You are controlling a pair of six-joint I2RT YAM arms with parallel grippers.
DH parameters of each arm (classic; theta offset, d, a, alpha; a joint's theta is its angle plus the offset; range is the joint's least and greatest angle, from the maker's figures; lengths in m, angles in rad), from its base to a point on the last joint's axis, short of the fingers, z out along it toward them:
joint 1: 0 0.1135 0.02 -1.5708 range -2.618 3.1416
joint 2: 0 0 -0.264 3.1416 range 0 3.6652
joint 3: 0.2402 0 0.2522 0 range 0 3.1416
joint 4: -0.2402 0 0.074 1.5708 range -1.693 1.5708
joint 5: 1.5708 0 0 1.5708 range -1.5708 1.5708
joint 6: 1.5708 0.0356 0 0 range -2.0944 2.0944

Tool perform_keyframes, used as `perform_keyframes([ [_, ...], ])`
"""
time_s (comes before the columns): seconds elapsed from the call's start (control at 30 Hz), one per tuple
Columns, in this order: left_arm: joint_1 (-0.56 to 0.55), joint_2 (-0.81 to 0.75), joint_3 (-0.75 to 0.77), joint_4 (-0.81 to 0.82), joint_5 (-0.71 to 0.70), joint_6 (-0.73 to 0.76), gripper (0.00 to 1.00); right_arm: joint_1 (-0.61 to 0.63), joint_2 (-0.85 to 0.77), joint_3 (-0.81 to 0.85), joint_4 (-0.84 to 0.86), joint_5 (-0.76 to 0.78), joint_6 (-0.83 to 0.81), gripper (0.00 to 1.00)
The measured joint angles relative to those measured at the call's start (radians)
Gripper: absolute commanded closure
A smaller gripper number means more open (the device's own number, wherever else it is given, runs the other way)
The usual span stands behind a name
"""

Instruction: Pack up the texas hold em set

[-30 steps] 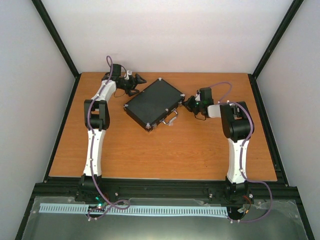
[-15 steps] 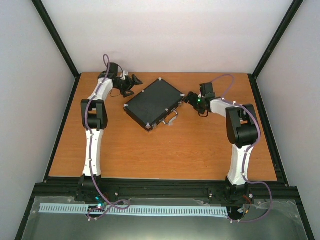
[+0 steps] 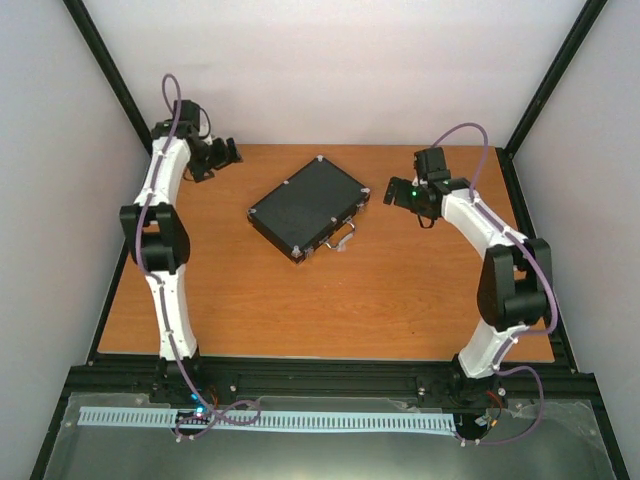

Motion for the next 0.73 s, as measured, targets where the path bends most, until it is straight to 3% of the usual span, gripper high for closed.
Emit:
perform_keyframes([
  [0.17,-0.006,-0.236,-0.143,-0.010,-0.075,0.053,0.00,0.000,-0.114,-0.030,-0.052,0.040,-0.059,0.00],
  [0.37,-0.040,-0.356,-0.283,-0.016,-0.225,0.098,0.00,0.000,-0.230,-0.081,-0.104,0.084,-0.126,0.00],
  [0.5,-0.119,-0.438,-0.407,-0.012,-0.363,0.119,0.00,0.000,-0.256,-0.084,-0.128,0.116,-0.161,0.00],
  [0.73,-0.187,-0.640,-0.606,0.039,-0.442,0.122,0.00,0.000,-0.316,-0.115,-0.154,0.156,-0.200,0.00],
])
